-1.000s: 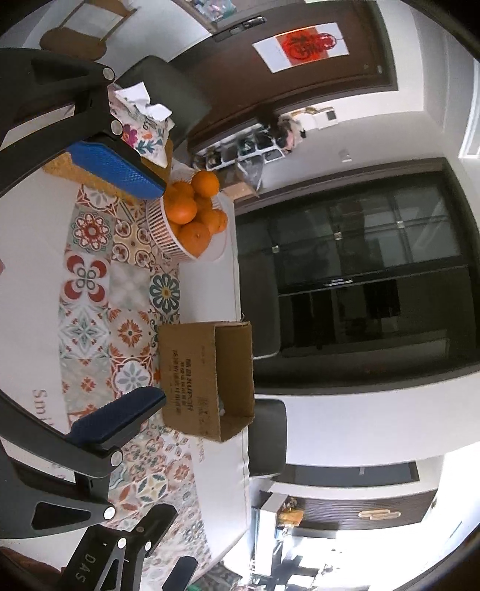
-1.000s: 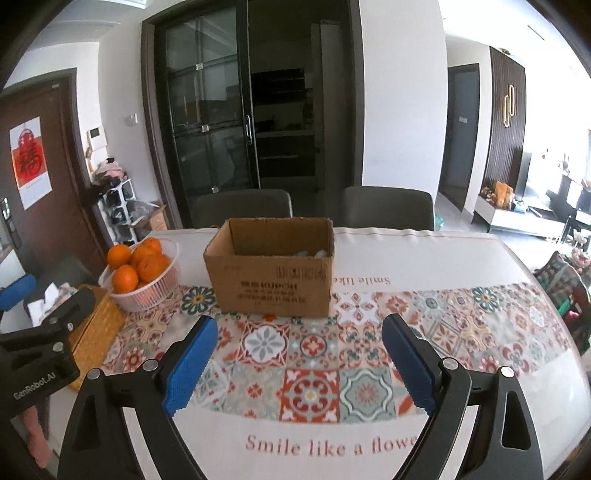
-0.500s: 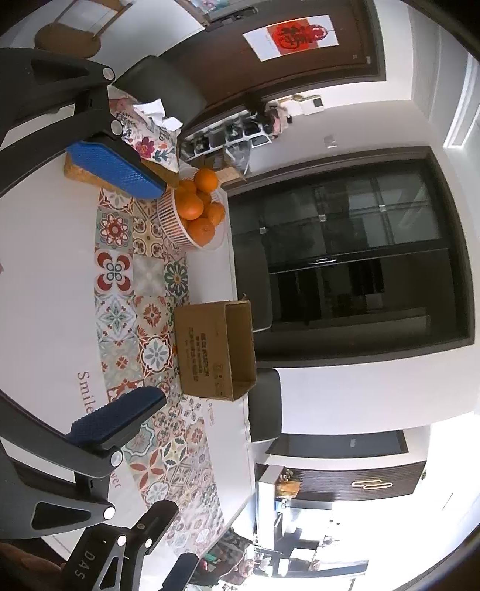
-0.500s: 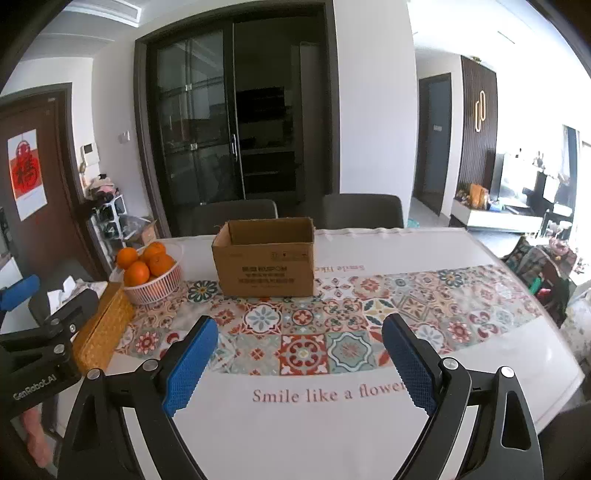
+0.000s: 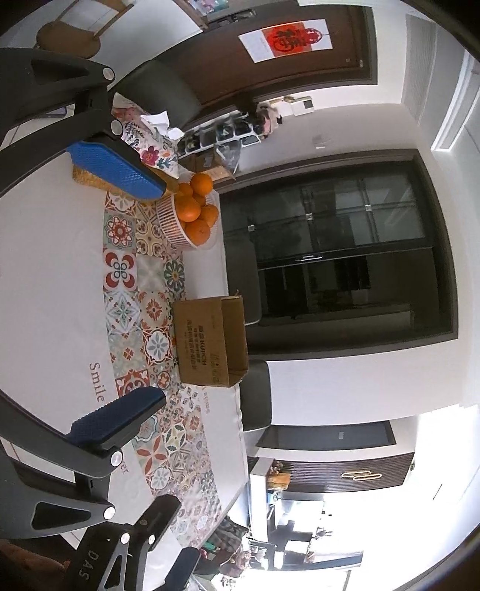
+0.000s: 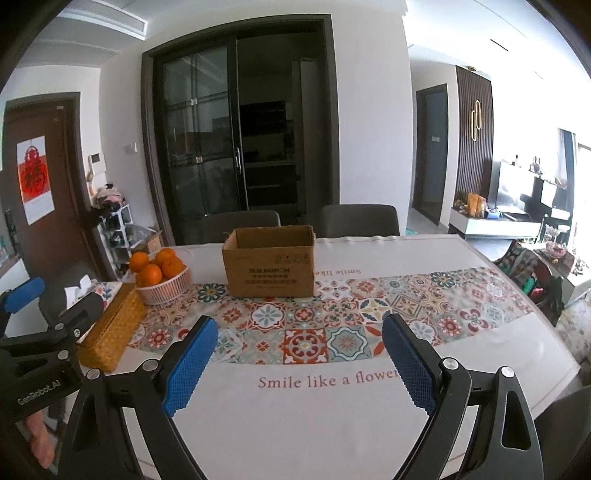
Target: Organize soft objects
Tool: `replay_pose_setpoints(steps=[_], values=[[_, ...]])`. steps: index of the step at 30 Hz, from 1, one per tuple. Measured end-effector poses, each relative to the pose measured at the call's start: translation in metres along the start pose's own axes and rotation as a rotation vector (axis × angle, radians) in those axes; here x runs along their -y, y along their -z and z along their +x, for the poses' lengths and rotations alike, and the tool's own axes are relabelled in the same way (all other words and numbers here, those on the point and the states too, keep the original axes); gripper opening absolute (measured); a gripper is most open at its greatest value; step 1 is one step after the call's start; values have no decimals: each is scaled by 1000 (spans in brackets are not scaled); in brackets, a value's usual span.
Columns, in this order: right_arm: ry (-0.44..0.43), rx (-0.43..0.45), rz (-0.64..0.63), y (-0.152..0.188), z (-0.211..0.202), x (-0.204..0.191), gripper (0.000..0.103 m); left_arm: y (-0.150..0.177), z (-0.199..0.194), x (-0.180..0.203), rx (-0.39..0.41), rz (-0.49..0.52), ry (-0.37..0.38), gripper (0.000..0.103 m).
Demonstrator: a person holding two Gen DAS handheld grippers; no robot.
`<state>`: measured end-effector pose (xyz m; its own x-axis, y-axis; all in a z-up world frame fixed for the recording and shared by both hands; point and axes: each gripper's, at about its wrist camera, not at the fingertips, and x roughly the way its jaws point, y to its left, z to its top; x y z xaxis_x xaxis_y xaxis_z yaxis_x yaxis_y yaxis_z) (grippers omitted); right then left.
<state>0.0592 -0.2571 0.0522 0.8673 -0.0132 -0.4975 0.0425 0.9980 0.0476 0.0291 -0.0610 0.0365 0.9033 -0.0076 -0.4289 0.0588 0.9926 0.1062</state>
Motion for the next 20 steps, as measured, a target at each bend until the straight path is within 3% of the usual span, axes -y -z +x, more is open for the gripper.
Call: replay_pose_setpoints(steps=[20], values=[[0,4,-10,6,-9,-2,92,4,-12,-6,37,-3,0,103]])
